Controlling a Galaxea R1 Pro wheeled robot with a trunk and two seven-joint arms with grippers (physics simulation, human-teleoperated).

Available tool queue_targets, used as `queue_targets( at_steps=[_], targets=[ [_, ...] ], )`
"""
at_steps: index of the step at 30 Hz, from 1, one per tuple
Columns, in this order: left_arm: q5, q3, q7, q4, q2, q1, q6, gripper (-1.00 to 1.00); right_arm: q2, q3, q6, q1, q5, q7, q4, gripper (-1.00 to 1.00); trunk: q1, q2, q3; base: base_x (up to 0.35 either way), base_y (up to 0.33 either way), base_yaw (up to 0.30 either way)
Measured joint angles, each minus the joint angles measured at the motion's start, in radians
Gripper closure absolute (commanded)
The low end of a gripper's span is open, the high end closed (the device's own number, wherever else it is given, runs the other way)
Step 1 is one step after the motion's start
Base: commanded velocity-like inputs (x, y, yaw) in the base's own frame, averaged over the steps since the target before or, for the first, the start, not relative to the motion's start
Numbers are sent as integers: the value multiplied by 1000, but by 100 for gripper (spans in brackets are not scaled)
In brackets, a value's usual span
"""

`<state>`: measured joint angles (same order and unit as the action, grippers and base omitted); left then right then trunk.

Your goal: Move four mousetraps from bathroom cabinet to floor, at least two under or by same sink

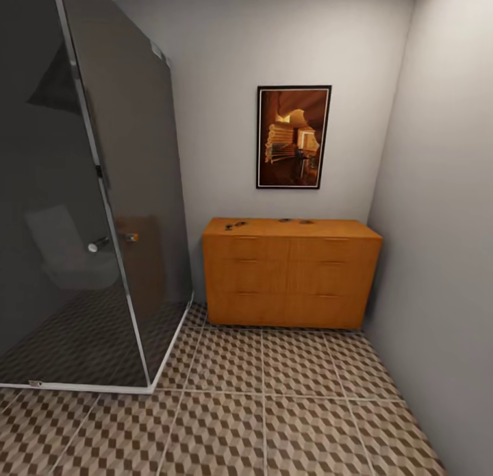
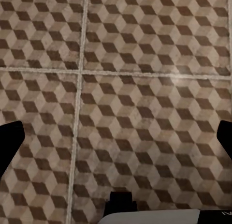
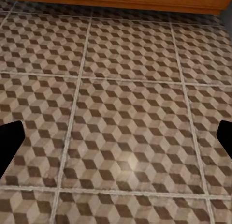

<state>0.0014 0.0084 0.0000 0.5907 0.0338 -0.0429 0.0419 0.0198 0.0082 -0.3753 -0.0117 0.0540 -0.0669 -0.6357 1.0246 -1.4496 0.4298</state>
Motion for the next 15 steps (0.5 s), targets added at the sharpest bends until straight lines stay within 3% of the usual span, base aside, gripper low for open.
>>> queue_targets(
  at_steps=[15],
  targets=[
    [0, 0, 0, 0, 0, 0, 0, -100, 0, 0, 0, 0, 0, -1, 0, -100, 0, 0, 0, 222, 0, 0]
  ],
)
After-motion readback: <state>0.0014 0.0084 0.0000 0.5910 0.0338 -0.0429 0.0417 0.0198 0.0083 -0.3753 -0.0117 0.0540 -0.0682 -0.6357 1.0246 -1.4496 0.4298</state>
